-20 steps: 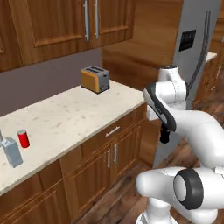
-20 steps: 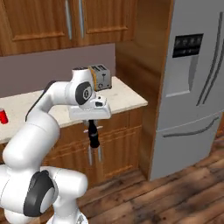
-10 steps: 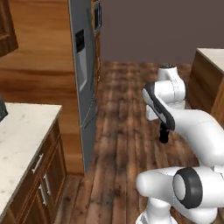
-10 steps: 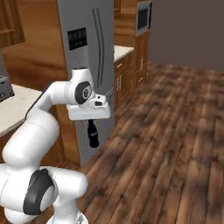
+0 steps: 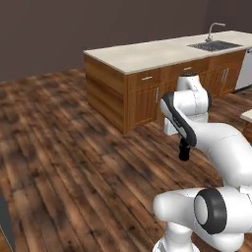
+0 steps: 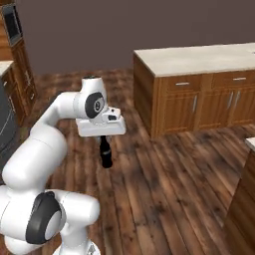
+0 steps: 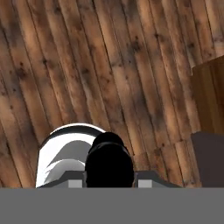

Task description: Move the drinks to the dining counter.

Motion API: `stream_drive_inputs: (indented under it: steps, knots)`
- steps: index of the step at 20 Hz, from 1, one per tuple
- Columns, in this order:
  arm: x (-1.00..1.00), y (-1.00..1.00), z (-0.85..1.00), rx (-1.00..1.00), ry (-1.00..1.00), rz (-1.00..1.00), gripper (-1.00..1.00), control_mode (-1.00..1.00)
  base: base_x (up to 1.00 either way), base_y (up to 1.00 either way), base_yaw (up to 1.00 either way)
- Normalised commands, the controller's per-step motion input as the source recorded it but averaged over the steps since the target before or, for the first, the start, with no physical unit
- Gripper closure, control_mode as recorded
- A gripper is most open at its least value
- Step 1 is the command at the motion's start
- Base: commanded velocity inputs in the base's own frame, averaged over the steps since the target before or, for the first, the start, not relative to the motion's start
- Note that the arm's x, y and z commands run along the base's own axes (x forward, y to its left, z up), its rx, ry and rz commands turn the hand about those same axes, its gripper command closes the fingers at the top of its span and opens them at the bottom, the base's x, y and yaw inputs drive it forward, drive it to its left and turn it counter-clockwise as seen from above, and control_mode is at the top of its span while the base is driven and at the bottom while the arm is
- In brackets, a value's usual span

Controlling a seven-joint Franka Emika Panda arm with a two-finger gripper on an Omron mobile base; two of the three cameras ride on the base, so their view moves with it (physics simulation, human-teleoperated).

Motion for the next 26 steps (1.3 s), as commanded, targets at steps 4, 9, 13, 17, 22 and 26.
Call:
stream_drive_inputs:
  steps: [4,9,13,17,22,26]
  knots:
    - [0.00,0.00,0.00,0.00,0.00,0.00,1.00,1.00,0.69,0.49,-0.55]
    - [0.00,0.00,0.00,0.00,0.00,0.00,1.00,1.00,1.00,0.96,-0.04]
    - [0.00,0.00,0.00,0.00,0.00,0.00,1.00,1.00,1.00,0.77,0.00]
    - [0.00,0.00,0.00,0.00,0.00,0.00,1.00,1.00,1.00,0.59,0.00]
    - [0.00,0.00,0.00,0.00,0.00,0.00,1.00,1.00,1.00,0.59,0.00]
    - [0.00,0.00,0.00,0.00,0.00,0.00,1.00,1.00,1.00,0.72,0.00]
